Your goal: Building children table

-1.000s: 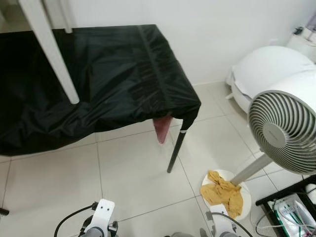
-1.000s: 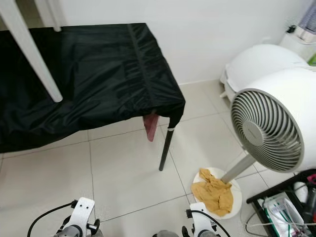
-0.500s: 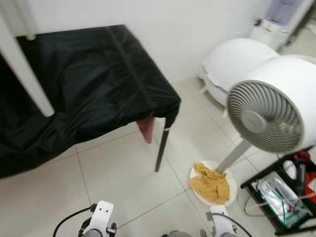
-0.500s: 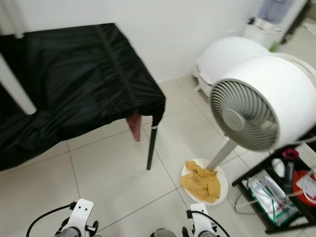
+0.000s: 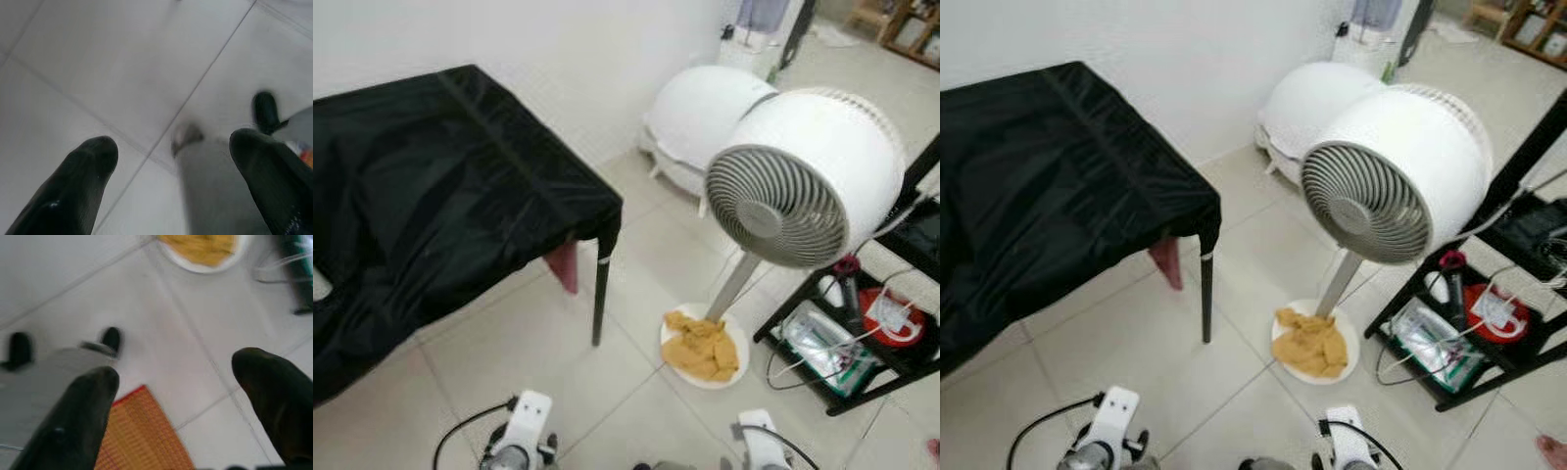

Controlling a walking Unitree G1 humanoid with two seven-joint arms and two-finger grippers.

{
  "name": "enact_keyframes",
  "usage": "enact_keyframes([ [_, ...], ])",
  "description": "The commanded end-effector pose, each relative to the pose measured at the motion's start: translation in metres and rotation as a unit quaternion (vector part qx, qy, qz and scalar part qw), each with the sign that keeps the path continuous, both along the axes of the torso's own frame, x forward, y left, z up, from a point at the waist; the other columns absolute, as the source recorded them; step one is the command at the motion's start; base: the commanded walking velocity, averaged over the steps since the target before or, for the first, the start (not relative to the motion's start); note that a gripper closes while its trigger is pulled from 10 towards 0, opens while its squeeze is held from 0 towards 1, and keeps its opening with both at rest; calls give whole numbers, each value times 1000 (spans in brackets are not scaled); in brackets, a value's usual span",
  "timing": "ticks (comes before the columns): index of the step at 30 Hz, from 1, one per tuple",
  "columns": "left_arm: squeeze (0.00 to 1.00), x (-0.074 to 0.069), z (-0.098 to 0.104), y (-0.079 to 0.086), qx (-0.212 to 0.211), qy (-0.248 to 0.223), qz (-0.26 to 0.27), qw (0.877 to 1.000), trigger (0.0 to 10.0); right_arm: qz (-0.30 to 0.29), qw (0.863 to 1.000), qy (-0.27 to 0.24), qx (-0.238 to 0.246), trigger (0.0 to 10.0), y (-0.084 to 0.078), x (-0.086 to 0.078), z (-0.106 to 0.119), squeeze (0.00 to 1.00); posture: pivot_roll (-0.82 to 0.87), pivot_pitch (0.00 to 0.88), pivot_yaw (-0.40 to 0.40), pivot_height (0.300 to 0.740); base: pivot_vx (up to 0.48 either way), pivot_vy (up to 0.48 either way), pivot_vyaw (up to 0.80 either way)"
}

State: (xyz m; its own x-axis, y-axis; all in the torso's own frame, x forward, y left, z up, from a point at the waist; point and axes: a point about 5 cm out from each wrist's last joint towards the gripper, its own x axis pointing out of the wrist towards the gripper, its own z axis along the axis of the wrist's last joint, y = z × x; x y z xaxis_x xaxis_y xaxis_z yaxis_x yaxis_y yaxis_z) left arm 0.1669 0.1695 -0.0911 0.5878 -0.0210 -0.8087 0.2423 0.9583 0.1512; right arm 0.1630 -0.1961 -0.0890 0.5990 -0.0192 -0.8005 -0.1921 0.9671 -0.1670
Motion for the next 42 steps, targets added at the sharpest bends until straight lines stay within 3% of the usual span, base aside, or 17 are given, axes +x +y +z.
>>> enact_keyframes([
  [1, 0, -3, -2, 0, 2, 8, 9, 1000, 10000, -3, 1000, 5, -3, 10000, -3, -3, -1, 0, 79, 45, -30, 740, 0, 0, 0],
  [25, 0, -1, -1, 1, 11, 7, 0, 1000, 10000, 1, 1000, -10, -4, 10000, 0, 6, 2, 0, 82, 43, -30, 740, 0, 0, 0],
  [38, 0, -2, -1, 1, 10, 11, 1, 1000, 10000, 0, 1000, -5, -4, 10000, 1, 0, 0, 0, 81, 51, -31, 740, 0, 0, 0],
  [42, 0, -5, -3, -2, -6, 17, 4, 1000, 10000, -3, 1000, -2, -3, 10000, -1, -2, 0, 0, 76, 53, -33, 740, 0, 0, 0],
])
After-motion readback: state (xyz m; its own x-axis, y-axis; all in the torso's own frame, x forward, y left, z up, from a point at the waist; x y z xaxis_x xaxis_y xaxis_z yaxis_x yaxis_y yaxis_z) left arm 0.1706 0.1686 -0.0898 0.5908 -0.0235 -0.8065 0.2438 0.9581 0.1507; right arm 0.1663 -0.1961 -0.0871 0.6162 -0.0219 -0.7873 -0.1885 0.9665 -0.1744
